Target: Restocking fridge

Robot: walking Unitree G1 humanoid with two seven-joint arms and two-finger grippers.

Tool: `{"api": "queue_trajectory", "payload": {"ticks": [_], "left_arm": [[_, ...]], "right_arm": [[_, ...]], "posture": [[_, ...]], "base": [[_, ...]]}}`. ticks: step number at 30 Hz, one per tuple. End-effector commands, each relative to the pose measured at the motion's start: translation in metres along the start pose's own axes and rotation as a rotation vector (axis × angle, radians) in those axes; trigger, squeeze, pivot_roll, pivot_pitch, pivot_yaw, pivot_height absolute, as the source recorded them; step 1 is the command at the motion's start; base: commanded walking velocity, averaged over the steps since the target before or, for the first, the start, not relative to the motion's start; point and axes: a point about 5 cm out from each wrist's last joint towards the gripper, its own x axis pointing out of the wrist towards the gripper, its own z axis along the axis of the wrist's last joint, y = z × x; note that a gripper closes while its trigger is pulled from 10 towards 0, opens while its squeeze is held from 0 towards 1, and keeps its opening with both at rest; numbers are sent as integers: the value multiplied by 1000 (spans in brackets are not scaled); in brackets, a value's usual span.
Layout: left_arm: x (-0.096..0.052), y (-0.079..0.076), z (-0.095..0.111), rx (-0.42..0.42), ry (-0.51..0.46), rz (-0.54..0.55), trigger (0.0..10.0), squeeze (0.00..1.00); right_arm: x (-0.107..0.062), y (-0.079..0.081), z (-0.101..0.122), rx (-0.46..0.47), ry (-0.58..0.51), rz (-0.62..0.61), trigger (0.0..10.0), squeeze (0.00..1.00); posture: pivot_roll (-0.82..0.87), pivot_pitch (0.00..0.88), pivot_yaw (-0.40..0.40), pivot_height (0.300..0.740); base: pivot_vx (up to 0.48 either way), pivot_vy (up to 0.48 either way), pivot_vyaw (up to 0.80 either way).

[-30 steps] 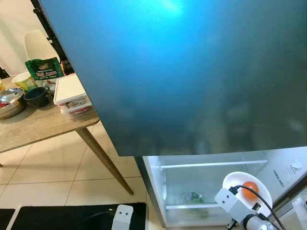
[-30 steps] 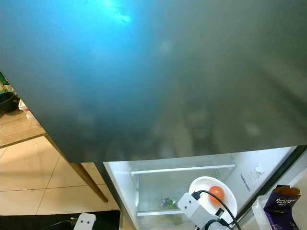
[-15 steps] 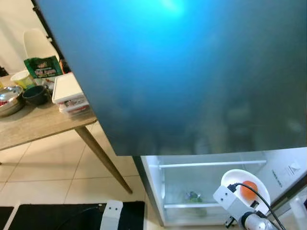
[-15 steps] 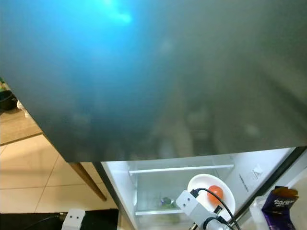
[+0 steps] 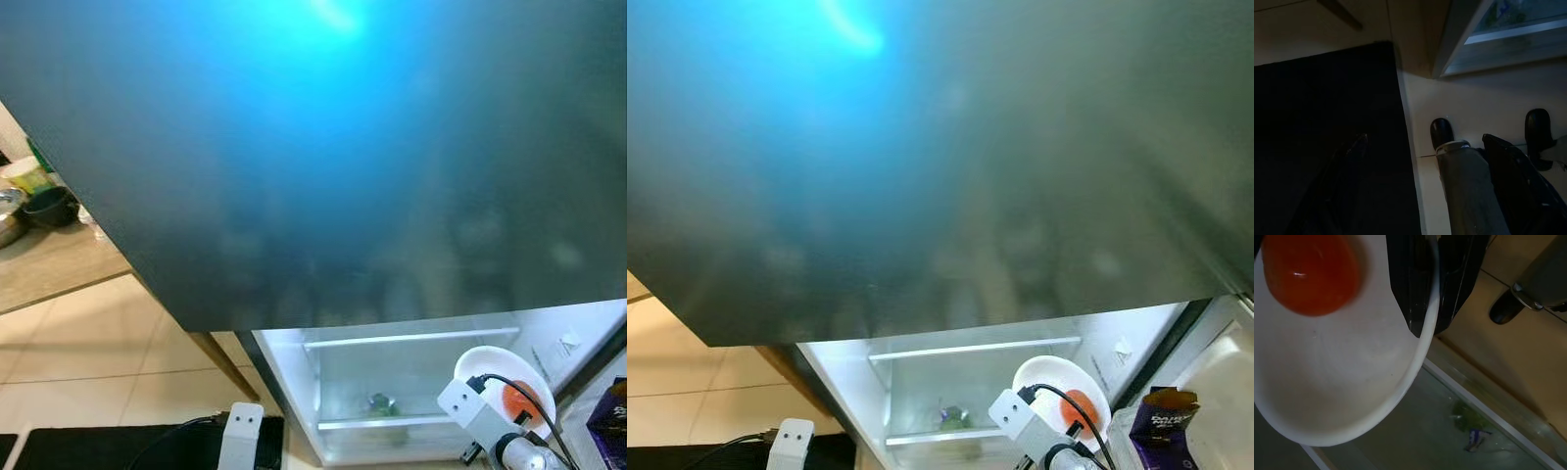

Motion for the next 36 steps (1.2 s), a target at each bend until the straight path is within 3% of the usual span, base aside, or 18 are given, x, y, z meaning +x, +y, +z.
{"api": "queue_trajectory", "payload": {"ticks": [1, 11, 19, 30, 36], "left_arm": [[-3, 8, -7, 18, 19, 14, 10000, 0], [-7, 22, -8, 58, 18, 14, 10000, 0], [-7, 22, -8, 75, 21, 10, 10000, 0], [-5, 17, -8, 110, 29, -12, 10000, 0], [-4, 12, -5, 114, 23, -18, 10000, 0]], "right_arm": [[0, 2, 4, 39, -29, 4, 10000, 0], [2, 3, 10, 23, -33, 5, 10000, 0], [4, -4, 24, -22, -90, 11, 10000, 0], [0, -27, 69, -223, -255, 167, 10000, 0], [-8, -36, 78, -352, -278, 264, 10000, 0]], "posture": [[-107, 107, 113, 740], [-103, 111, 115, 726], [-105, 115, 116, 701], [-115, 97, 133, 696], [-117, 89, 131, 676]], "base": [[0, 0, 0], [0, 0, 0], [0, 0, 0], [0, 0, 0], [0, 0, 0]]}}
